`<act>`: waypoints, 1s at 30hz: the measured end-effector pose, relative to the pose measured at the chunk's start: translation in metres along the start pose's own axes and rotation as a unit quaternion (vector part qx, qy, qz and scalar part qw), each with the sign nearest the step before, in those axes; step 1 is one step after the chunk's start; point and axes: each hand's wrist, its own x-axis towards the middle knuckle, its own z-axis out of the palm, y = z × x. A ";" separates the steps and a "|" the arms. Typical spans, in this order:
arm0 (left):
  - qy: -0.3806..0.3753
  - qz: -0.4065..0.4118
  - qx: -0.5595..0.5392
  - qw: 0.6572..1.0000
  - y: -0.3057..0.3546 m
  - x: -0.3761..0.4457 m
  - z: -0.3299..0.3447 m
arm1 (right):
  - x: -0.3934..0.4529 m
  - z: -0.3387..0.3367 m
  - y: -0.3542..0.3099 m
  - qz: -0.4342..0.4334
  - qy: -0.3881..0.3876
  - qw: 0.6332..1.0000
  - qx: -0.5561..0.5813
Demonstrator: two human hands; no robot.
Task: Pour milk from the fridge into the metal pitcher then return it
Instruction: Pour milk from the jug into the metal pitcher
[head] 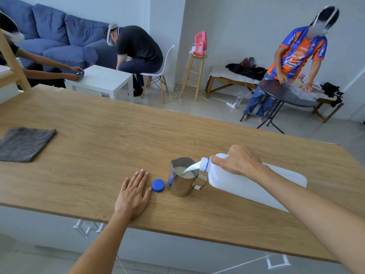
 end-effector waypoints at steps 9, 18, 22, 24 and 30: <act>0.001 -0.001 -0.004 1.000 0.000 0.000 0.000 | 0.000 0.000 -0.001 -0.001 0.002 1.000 -0.012; -0.002 -0.001 0.001 1.000 -0.001 0.001 0.000 | 0.000 0.000 -0.001 -0.004 0.003 1.000 -0.017; -0.003 -0.001 -0.002 1.000 -0.001 0.000 0.000 | 0.001 0.001 -0.001 -0.005 0.002 1.000 -0.015; -0.002 -0.002 -0.003 1.000 0.000 0.000 -0.001 | 0.001 0.001 -0.001 -0.004 0.001 1.000 -0.014; -0.002 -0.001 0.001 1.000 0.000 0.000 -0.001 | 0.002 0.000 0.000 -0.005 0.000 1.000 -0.015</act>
